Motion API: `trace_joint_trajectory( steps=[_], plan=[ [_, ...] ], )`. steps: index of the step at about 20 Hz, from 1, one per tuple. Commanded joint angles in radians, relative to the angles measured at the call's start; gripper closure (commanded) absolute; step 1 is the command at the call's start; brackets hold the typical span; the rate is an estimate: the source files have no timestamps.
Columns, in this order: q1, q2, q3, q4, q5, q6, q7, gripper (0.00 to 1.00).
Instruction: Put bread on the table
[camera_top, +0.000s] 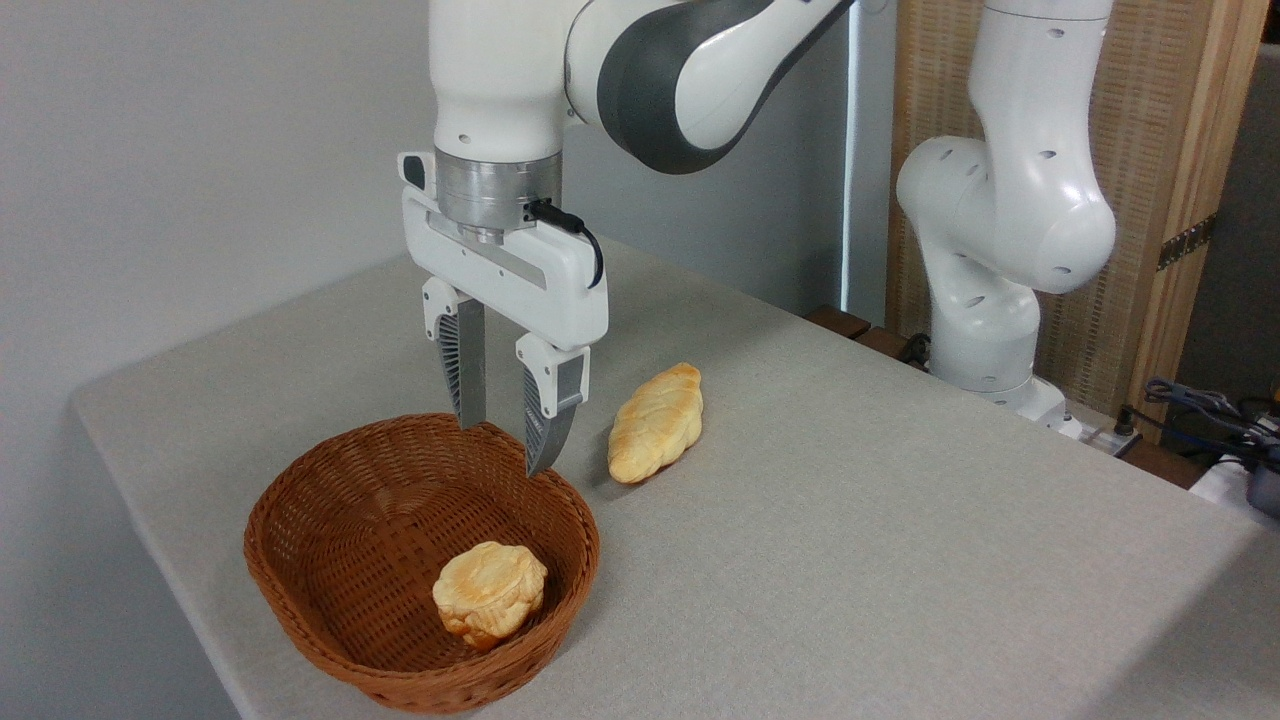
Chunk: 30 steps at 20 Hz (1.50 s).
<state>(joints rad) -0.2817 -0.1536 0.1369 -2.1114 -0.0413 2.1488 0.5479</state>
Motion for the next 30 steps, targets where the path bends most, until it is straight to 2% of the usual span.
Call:
trace_joint_trajectory(
  steps=[1,30],
  plan=[
    [-0.005,0.003,0.004,0.011,-0.006,0.002,-0.011,0.00],
    [-0.007,0.020,0.001,0.030,0.000,-0.012,-0.006,0.00]
  ],
)
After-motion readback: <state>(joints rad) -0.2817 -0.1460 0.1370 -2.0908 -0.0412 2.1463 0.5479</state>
